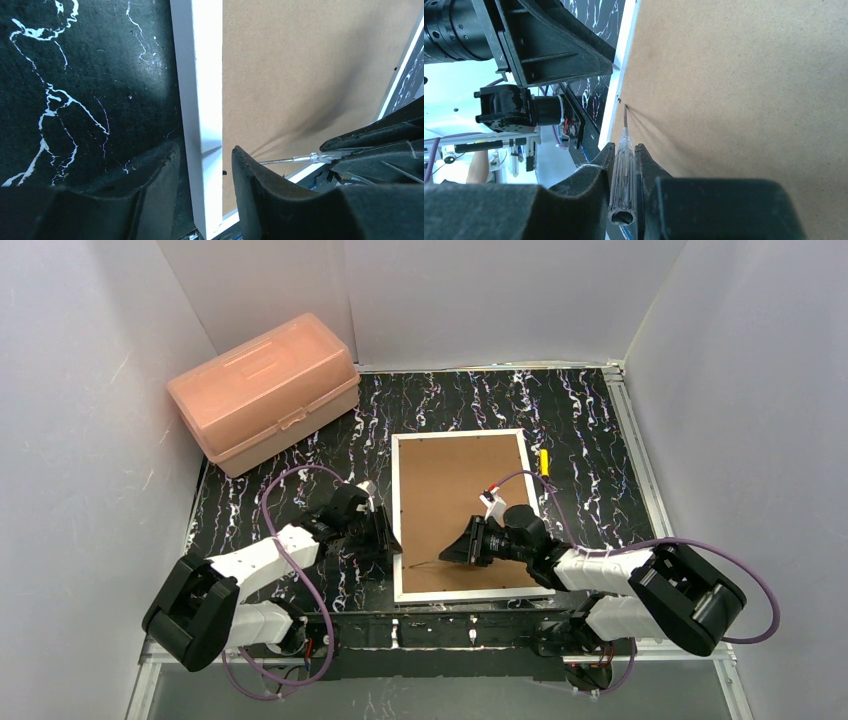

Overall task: Take the photo out of the frame
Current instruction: Release the photo frame item from the photo frame.

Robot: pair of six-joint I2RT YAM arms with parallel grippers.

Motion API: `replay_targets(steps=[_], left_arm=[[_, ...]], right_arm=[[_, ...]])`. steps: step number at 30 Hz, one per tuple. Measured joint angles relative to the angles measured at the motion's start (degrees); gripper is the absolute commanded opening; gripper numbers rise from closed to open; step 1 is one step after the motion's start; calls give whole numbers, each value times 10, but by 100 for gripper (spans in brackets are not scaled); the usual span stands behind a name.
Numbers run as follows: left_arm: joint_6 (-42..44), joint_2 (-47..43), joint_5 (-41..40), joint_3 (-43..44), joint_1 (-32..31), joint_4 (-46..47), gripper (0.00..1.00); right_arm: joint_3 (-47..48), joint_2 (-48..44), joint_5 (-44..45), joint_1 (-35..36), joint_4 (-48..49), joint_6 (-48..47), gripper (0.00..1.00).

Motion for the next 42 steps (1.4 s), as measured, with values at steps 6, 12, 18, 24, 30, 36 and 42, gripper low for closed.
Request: replay_targets(steps=[6,12,18,24,30,36,42], left_arm=[[-3,10,6,-2,0,1,33],[-5,16,7,-3,0,2,30],[-7,16,9,-3,0,4,29],[-8,17,10,-3,0,6,26],[-8,18,12,-3,0,9,26],[-9,18,13,-4,0,10,26],[-16,16,18,-12,0,10,46]], right_arm=[[0,5,2,2,8,1,1],[0,23,2,7,31,4,1],[0,33,2,13,46,6,1],[0,36,2,17,50,7,1],[0,42,5,20,60,10,1],[-1,42,13,23,61,14,1],[-4,41,18,25,64,16,1]])
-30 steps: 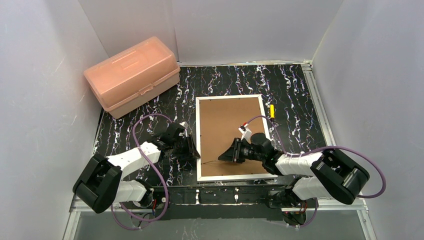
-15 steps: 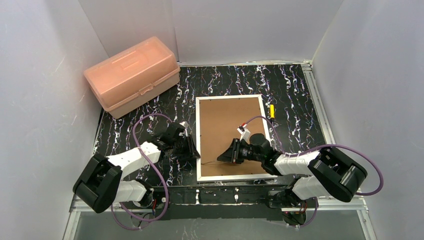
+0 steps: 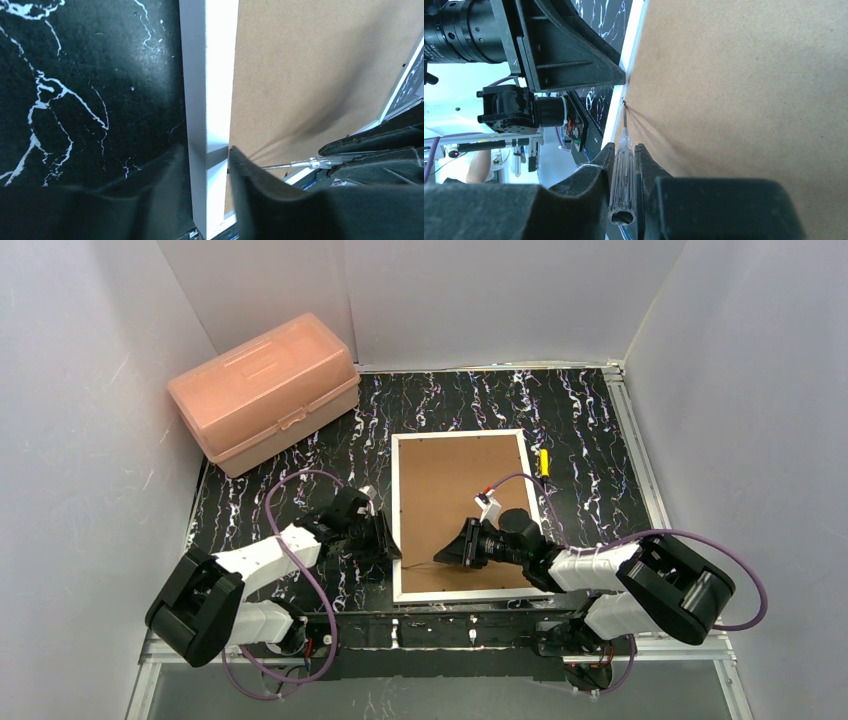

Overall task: Take the photo out of the frame
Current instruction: Release the photo frame item from the photo frame.

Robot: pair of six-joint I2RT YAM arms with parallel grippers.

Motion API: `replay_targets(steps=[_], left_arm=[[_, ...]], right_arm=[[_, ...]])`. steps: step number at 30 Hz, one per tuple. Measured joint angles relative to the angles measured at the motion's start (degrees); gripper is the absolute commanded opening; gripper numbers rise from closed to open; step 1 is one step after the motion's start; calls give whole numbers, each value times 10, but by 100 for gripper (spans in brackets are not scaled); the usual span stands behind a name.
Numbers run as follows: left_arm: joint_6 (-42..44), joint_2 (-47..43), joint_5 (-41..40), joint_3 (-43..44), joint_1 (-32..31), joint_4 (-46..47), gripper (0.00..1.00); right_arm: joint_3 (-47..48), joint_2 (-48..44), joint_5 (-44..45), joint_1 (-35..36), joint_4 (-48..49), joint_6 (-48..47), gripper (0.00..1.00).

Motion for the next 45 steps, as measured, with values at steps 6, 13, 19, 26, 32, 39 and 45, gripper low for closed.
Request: replay_targets(steps=[6,13,19,26,32,39,45], left_arm=[[-2,-39,-8,0,0,-37,43],[-5,-73,-9,0,0,-55,36],[-12,-72,-2,-7,0,-53,34],[-17,-66,9,-13,0,-50,32],[-19,-50,18,-13,0,-42,31],[-19,-42,24,-13,0,-37,29],[-21,-35,30,-14,0,-27,26]], right_arm=[[-1,-20,19,2,-19,-3,1],[-9,-32,29,2,-22,-5,1],[-9,-11,20,2,4,2,1],[-9,-1,11,2,16,3,1],[-10,5,8,2,22,5,1],[-10,-1,9,2,13,5,1],[-10,-3,9,2,12,5,1]])
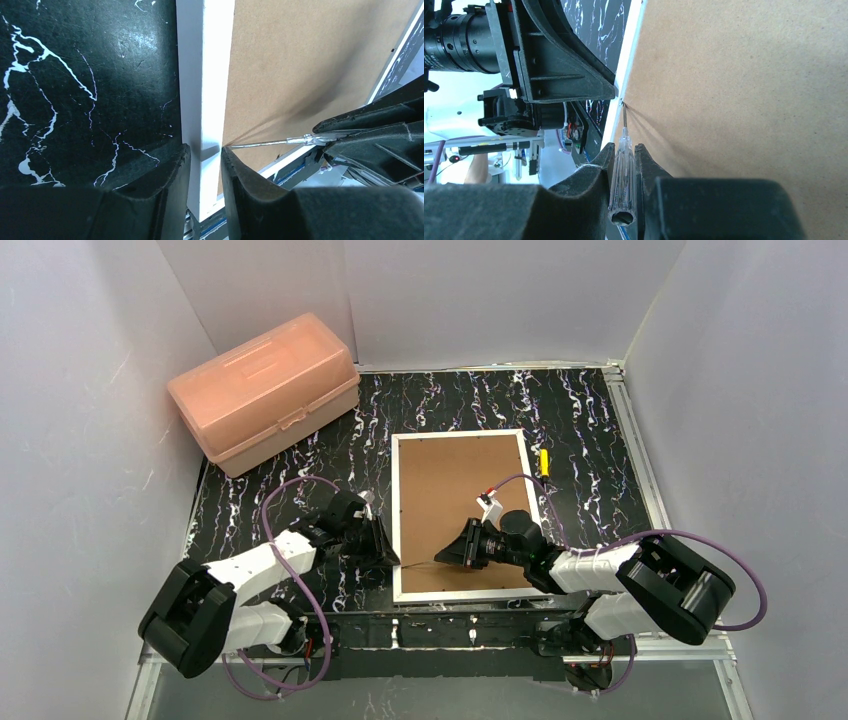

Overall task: Take the photo out of the frame
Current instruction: Release the photo frame item from the photo frame.

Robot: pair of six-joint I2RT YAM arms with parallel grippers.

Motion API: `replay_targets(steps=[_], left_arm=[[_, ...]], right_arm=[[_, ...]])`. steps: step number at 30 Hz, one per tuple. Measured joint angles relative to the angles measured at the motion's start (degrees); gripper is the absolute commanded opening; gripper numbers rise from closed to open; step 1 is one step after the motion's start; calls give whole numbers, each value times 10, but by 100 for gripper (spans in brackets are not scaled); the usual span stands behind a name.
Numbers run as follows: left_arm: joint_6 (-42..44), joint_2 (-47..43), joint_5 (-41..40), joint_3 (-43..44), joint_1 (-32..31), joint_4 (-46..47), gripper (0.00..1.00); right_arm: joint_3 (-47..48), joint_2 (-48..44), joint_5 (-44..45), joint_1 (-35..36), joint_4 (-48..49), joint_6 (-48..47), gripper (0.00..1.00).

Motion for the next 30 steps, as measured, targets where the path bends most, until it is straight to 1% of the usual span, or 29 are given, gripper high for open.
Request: replay_targets(steps=[8,19,30], left_arm=[[-3,10,9,-1,0,10,24],[-8,14,15,-5,2,18,16],[-19,14,27,-15,9,33,13]], right_arm=[[0,1,-1,0,2,0,1],[0,12,-4,0,14,4,1],[-8,23,-5,-1,41,13,1]])
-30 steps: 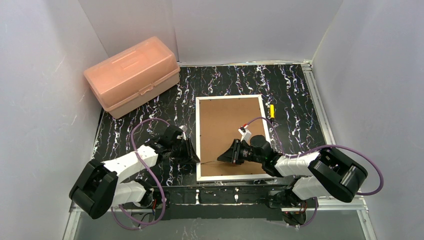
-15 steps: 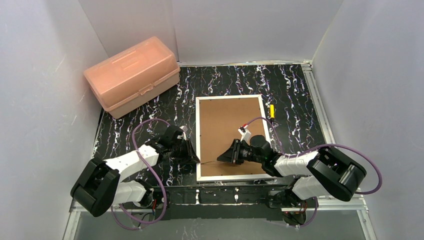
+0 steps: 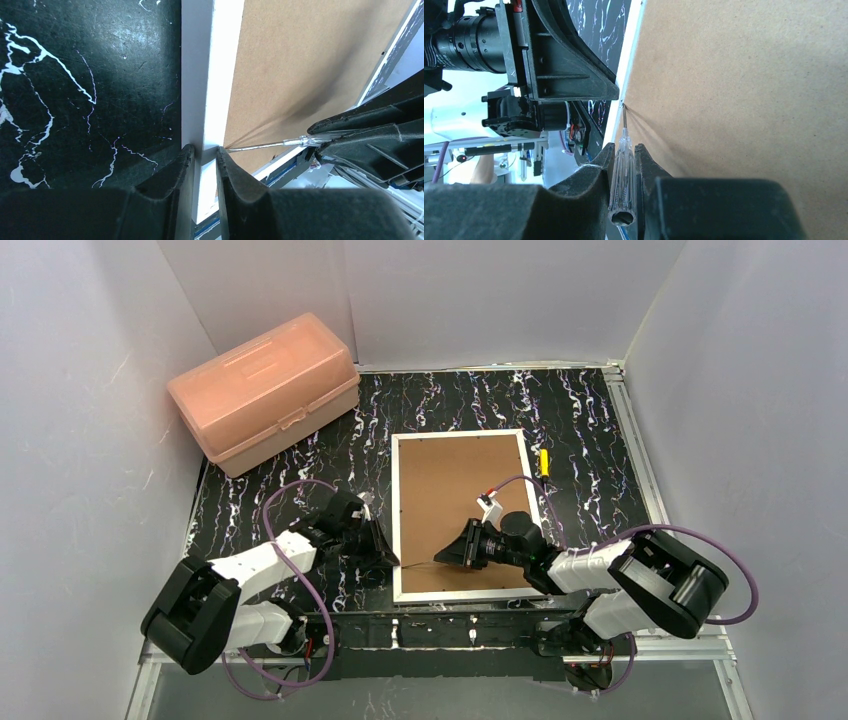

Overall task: Take the photo out of the frame
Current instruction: Release the photo frame item from the photo frame.

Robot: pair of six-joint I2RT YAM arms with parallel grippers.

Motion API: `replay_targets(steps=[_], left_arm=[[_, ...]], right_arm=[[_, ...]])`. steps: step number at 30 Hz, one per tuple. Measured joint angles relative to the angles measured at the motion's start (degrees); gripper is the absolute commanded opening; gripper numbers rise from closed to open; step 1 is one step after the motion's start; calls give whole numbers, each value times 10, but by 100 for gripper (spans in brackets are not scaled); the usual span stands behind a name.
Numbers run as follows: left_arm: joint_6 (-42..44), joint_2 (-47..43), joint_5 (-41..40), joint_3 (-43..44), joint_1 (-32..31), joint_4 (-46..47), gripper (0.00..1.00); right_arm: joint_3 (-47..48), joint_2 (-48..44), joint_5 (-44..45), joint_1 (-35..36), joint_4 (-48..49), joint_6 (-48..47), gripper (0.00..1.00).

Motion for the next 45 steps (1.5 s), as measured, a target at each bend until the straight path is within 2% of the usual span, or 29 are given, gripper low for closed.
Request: replay_targets(steps=[20,34,45], left_arm=[[-39,-11,-5,-20,1,22,12],[-56,-13,-16,-20,-13,29,11],[-72,-17,-33,-23,-28,36,11]], right_arm=[[-1,29,33,19,44,24,1],[44,-58,80,48,-136,-14,1],[78,-60,103,54,-180,-31,1]])
